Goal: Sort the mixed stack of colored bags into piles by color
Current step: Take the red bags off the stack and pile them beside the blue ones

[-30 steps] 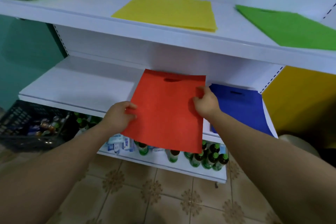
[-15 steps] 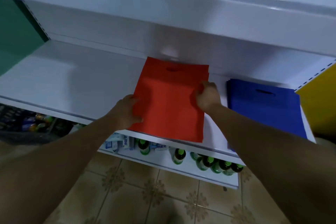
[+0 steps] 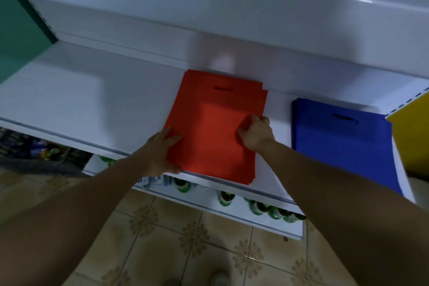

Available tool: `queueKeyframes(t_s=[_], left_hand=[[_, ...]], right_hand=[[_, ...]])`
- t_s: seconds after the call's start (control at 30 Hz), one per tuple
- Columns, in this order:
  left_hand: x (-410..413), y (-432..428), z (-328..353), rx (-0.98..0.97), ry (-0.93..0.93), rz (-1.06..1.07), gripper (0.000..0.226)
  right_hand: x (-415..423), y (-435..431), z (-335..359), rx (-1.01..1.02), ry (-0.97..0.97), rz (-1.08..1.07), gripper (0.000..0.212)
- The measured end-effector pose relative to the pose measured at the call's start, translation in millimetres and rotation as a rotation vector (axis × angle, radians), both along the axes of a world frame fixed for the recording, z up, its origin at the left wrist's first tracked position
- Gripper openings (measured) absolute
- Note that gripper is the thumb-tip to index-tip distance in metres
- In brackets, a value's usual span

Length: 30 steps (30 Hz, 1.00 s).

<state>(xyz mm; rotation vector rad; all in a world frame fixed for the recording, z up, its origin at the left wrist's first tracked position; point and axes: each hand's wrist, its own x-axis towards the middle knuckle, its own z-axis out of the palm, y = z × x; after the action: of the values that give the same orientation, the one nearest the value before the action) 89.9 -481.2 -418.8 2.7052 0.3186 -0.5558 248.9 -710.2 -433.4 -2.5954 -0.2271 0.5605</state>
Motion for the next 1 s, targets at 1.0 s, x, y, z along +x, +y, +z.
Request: queueKeyframes(t_s=[1.0], left_hand=[[-255.7,46.7,287.4,0.013,-0.405,0.024,0.070]], right_hand=[[-265.9,86.7,325.4,-0.026,-0.508,0.265,0.064]])
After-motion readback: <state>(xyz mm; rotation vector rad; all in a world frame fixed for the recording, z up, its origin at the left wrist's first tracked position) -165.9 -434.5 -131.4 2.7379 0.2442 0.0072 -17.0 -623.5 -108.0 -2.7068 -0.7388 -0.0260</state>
